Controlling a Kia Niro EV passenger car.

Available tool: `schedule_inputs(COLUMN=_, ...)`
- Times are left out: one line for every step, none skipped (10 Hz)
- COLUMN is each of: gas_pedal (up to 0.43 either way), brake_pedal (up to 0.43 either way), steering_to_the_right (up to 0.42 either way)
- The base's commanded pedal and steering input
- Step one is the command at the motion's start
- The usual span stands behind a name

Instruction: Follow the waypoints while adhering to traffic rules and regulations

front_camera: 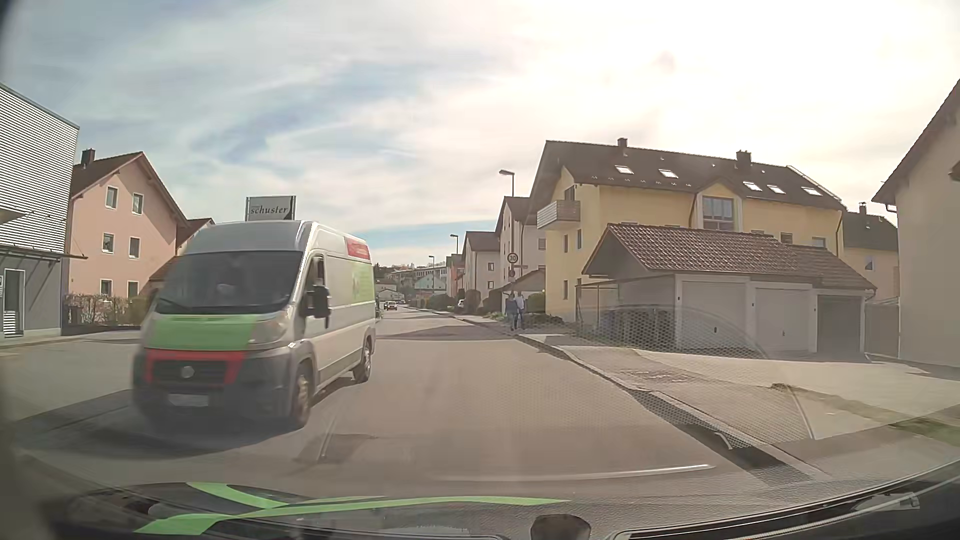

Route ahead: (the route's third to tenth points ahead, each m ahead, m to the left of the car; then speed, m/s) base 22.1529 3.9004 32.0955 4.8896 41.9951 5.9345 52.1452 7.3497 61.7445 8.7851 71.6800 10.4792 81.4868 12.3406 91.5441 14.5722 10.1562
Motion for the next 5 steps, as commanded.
schedule_inputs(gas_pedal=0.079, brake_pedal=0.000, steering_to_the_right=-0.023)
schedule_inputs(gas_pedal=0.079, brake_pedal=0.000, steering_to_the_right=-0.025)
schedule_inputs(gas_pedal=0.067, brake_pedal=0.000, steering_to_the_right=-0.027)
schedule_inputs(gas_pedal=0.047, brake_pedal=0.000, steering_to_the_right=-0.030)
schedule_inputs(gas_pedal=0.039, brake_pedal=0.000, steering_to_the_right=-0.031)
